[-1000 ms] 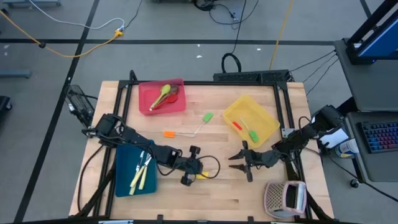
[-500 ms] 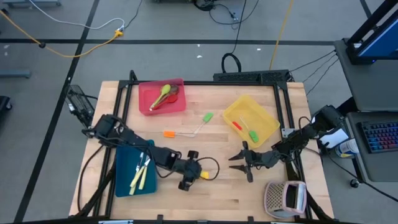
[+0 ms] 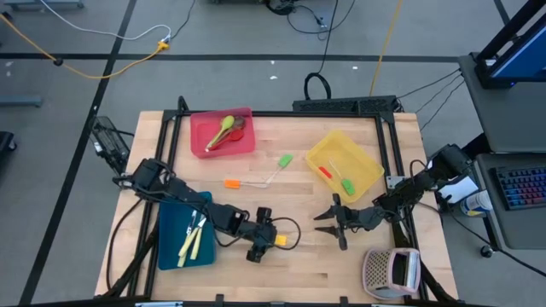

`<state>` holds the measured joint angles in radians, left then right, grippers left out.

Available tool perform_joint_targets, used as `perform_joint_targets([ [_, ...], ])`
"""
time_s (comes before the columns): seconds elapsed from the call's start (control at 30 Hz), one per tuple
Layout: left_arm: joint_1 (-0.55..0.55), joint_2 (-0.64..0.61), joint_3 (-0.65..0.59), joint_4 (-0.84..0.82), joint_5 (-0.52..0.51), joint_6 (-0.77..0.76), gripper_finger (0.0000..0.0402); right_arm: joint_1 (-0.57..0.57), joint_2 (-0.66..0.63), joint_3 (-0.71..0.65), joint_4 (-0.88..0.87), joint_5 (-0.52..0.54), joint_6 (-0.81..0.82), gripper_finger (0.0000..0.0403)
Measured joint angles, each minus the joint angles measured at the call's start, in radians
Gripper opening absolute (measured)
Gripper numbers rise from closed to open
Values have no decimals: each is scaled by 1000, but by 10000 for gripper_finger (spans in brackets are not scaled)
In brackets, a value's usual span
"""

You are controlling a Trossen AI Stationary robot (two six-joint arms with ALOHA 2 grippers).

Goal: Pick & Place Kitchen Items
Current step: Put the yellow spatula into the yellow bin

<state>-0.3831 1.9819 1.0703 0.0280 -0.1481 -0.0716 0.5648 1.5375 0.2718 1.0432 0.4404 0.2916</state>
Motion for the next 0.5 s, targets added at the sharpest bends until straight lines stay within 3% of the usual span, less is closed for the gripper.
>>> perform_joint_targets([
  [0.27, 10, 38, 2, 3, 29, -25, 215, 0, 0, -1, 0, 0, 1, 144],
  [0.5, 11, 39, 1, -2, 69, -18, 116, 0, 0, -1, 0, 0, 3, 144],
])
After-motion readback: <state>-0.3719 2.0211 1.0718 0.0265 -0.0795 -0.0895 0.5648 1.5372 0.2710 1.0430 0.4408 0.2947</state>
